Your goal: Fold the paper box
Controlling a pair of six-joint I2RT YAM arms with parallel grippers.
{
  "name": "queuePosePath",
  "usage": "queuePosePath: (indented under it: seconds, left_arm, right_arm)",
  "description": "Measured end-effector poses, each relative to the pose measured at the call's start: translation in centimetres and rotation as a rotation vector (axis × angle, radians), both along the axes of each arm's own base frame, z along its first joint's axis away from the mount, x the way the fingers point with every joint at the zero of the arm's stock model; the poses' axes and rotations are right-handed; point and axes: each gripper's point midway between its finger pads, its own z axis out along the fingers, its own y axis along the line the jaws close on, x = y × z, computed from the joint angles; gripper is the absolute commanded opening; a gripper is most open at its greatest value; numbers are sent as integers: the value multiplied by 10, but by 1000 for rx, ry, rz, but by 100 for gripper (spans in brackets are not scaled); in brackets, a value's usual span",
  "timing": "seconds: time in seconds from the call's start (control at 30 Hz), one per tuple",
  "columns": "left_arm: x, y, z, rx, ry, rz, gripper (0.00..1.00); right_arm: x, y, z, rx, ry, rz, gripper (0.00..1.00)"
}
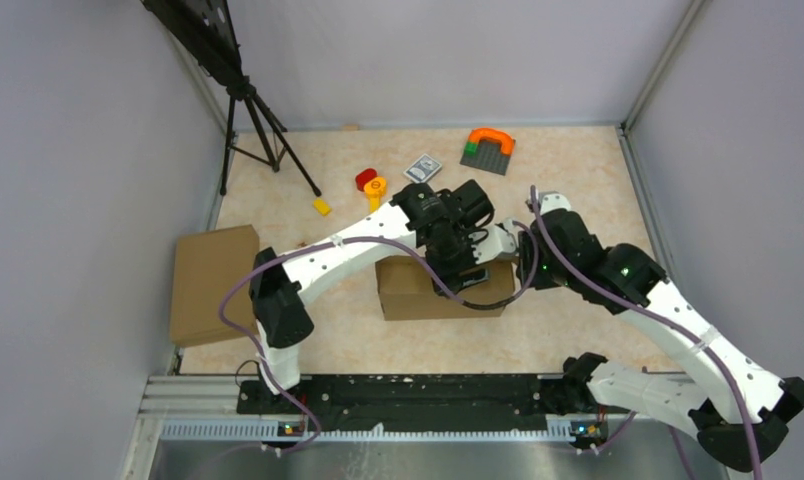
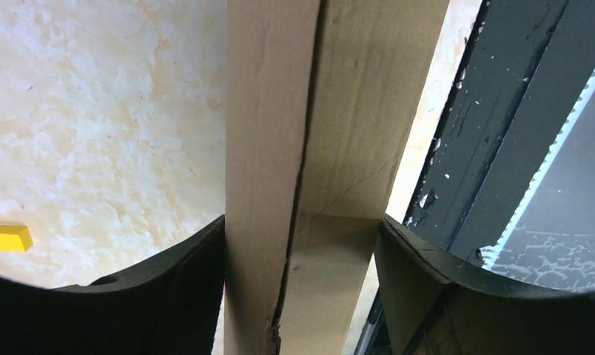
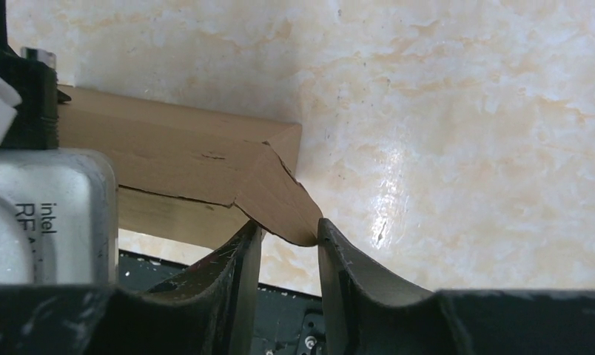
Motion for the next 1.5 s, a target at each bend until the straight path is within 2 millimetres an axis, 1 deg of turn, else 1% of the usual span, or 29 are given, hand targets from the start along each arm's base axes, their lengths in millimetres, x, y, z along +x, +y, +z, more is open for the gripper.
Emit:
queuePosePath:
  seconds: [0.2,0.23,0.27,0.3,0.37,0.43,0.5,0.53,0.63,0.77,0.97,1.0,1.1,1.13,1.3,1.5]
  left_arm:
    - [-1,-1,0,0,0,2,71]
    - [-1,0,0,1,1,2,72]
    - [-1,0,0,1,1,2,74]
    - [-1,0,0,2,2,1,76]
    - [-2,2,-1,10,6,-2,84]
    - [-2,3,-1,15,6,7,88]
    - [2,-3,1,-8,-9,15,91]
    - [3,-5,1,-17,-16,18,95]
    - [9,-10,3,-33,-39,29,96]
    - [14,-9,5,-34,-64,49,96]
    - [21,2,10,-18,-106,78,96]
    - [20,6,9,-13,-107,80,96]
    - [16,13,8,-4,-102,83,95]
    - [15,14,9,-4,-101,85,95]
    - [14,14,10,-7,-99,94,95]
    - [14,18,9,-4,-95,102,93]
  right_arm:
    - [4,-1,0,-5,-42,19,35]
    - [4,-1,-1,-4,-50,23,36]
    - [5,-1,-1,0,-62,27,40]
    - [6,-1,-2,6,-75,31,43]
    - [5,-2,-3,18,-99,36,48]
    - [3,-3,-3,38,-128,50,48]
    - [-1,2,0,73,-154,88,48]
    - [-2,3,3,85,-169,98,49]
    - [0,8,9,109,-191,116,51]
    - [1,10,6,96,-181,125,51]
    - [6,9,-2,53,-153,114,50]
    - [6,9,-2,48,-152,112,49]
    - [7,7,-2,41,-156,104,38]
    - [8,7,-2,41,-159,105,36]
    - [7,9,-1,49,-162,111,33]
    - [7,9,1,54,-165,111,32]
